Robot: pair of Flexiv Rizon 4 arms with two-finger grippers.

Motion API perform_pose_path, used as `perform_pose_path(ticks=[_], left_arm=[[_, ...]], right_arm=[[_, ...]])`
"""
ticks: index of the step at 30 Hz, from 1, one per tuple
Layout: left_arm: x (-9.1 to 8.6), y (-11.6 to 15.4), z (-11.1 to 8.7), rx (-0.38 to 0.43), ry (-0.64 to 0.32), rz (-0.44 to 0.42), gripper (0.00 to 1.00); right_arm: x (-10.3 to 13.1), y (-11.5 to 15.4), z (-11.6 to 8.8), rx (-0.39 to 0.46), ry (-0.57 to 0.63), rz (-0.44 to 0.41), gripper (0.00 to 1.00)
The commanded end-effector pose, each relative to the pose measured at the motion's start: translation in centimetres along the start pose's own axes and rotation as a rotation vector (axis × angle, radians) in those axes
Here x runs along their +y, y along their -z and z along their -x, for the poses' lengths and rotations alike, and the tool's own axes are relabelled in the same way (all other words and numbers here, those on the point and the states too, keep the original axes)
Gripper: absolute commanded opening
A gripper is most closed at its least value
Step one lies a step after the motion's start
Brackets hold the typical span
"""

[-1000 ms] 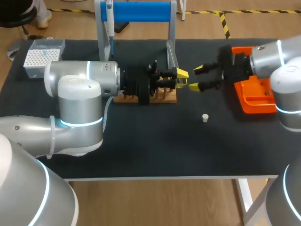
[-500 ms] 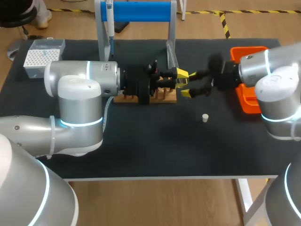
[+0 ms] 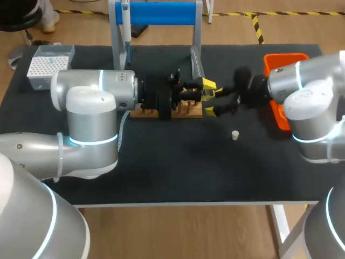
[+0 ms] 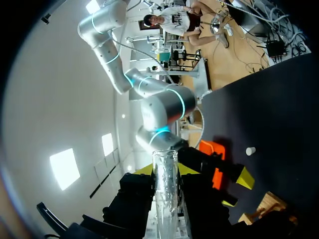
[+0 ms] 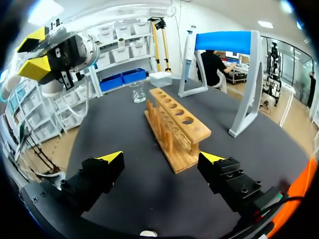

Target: Invert the test tube, pick up the pipette, mount the tip to pipette, aspirate from beaker and dispense into the tube, eject the tip, return the pipette, and cap with the stopper.

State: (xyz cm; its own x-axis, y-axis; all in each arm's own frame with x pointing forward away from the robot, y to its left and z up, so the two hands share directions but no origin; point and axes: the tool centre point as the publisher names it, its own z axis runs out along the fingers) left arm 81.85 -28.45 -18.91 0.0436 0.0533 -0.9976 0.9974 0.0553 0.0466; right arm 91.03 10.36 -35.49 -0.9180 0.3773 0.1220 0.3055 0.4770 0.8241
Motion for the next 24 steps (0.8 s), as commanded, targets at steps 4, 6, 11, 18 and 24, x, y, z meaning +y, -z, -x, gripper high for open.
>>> perform_pose_path(ticks=[4,6,11,18,24], left_arm=[[0.0,-0.06,-0.12,-0.005,-0.003,0.002,0.0],[0.0,-0.06,-0.12,-0.005,-0.003,0.002,0.0],[0.0,-0.06,-0.12,-0.005,-0.003,0.002,0.0],[0.0,-0.06,-0.12,-0.005,-0.003,0.002,0.0],[0.0,-0.06,-0.12,-0.005,-0.003,0.002,0.0]], right_arm=[[-0.34,-0.73,-0.73,-0.001,0.039,-0.026,1.0],[-0.44,-0.81,-0.84,0.002,0.052,-0.033,1.0],[-0.6,-0.91,-0.96,-0.004,0.063,-0.04,1.0],[-0.47,-1.19,-0.43,-0.046,0.04,-0.037,1.0],[-0.32,-1.27,-0.4,-0.055,0.048,-0.037,1.0]])
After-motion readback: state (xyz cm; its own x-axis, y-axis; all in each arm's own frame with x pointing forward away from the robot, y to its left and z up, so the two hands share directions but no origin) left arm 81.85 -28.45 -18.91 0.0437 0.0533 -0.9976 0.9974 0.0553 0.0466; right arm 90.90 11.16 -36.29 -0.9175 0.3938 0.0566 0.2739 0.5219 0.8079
